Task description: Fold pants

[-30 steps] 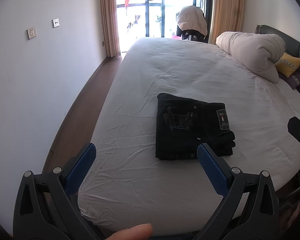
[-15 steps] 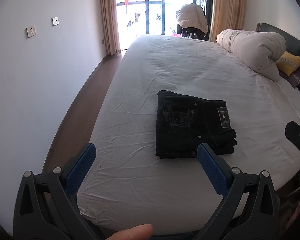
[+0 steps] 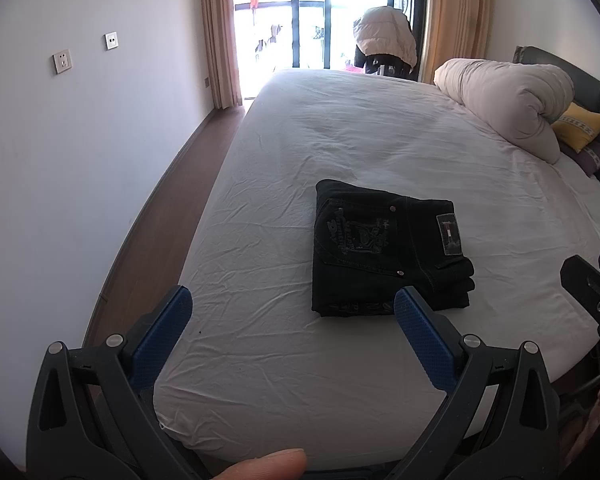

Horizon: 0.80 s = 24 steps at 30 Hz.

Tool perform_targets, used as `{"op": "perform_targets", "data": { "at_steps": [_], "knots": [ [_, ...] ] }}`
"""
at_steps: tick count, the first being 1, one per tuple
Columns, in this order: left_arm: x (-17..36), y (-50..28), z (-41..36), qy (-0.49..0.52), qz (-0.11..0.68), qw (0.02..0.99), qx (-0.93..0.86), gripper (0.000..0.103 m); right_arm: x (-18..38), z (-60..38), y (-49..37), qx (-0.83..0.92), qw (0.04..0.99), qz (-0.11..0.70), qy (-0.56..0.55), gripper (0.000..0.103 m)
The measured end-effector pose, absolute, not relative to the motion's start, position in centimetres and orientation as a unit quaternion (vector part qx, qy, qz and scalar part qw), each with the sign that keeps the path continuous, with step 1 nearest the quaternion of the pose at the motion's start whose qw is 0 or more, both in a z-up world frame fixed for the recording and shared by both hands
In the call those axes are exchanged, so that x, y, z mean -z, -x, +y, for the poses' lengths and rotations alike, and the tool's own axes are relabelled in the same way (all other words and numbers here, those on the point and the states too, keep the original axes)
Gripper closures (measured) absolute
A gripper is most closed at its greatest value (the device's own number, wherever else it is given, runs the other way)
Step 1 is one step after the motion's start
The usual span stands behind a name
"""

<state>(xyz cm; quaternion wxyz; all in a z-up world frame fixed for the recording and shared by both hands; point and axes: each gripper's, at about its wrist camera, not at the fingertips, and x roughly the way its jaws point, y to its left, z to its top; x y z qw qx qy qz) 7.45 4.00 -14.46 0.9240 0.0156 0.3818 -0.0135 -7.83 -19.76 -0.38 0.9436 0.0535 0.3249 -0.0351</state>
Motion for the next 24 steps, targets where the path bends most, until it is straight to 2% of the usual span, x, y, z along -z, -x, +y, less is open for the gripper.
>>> {"op": "perform_targets", "data": {
  "at_steps": [24],
  "knots": [
    [15.5,-7.7,3.2,-0.018,0.389,0.921,0.010,0.000,1.5,-19.9,7.6,0.033,0.938,0.340,-0.056,0.000]
  ]
}}
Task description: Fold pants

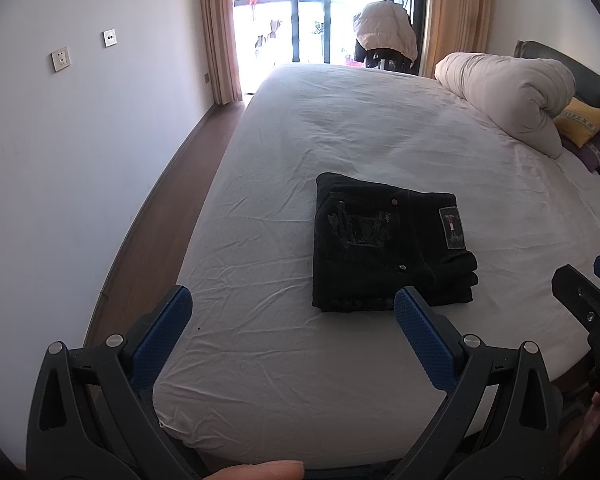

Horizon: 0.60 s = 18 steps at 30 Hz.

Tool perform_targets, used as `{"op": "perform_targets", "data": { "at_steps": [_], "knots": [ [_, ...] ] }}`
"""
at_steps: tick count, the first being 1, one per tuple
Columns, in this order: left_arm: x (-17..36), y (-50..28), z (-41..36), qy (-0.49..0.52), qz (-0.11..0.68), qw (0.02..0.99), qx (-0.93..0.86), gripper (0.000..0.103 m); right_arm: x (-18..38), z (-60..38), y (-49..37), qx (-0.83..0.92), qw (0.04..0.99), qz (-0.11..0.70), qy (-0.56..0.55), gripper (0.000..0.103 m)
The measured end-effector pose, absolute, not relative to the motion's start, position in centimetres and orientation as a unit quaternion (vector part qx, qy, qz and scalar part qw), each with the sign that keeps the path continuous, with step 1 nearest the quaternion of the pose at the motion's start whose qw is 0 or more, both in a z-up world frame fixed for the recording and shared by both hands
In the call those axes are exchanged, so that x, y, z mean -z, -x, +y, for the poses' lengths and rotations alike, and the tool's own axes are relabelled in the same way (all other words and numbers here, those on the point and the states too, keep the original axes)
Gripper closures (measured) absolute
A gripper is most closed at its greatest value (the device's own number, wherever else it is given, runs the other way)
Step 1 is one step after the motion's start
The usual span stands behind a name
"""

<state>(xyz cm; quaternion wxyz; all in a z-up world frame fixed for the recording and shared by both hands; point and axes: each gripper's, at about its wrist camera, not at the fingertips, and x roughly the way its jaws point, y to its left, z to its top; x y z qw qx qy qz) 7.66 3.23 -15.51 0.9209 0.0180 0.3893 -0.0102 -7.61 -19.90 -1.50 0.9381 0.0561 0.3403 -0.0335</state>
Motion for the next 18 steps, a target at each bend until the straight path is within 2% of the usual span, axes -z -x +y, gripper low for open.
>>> {"op": "perform_targets", "data": {
  "at_steps": [18],
  "knots": [
    [16.37,-7.87,3.10,-0.002,0.400,0.916,0.017,0.000,2.50,-20.03,7.61,0.034,0.935,0.348,-0.059,0.000]
  ]
}}
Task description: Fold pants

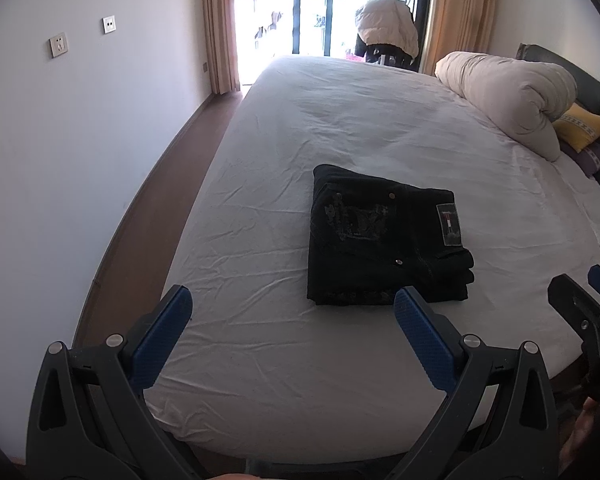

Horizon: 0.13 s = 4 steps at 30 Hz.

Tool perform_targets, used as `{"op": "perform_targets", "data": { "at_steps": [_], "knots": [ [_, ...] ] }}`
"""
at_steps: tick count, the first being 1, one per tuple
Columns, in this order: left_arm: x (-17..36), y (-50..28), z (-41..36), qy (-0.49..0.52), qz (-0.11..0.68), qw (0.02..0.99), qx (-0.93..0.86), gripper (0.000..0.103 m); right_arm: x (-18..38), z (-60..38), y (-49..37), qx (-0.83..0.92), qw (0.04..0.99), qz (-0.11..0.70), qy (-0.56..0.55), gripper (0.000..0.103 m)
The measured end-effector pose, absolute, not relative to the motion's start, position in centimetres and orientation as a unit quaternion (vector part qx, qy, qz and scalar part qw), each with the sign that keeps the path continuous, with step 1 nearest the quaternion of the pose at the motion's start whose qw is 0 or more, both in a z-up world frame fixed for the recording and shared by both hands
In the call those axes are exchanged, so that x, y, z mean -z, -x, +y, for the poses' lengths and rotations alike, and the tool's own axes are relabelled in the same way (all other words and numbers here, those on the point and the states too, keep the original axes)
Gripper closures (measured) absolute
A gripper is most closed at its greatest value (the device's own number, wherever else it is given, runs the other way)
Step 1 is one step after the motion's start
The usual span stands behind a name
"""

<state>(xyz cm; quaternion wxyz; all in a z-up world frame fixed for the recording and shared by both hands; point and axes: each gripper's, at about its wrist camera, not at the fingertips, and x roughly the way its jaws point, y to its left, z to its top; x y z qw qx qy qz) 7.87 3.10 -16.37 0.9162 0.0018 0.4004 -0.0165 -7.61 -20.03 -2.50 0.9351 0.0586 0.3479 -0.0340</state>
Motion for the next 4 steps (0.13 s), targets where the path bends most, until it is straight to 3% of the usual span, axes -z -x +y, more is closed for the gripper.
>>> {"op": "perform_targets", "data": {
  "at_steps": [4],
  "knots": [
    [16.61,-8.00,2.87,-0.006,0.401,0.916,0.019,0.000,3.09,-20.15,7.77,0.034,0.933,0.353,-0.060,0.000]
  ]
}}
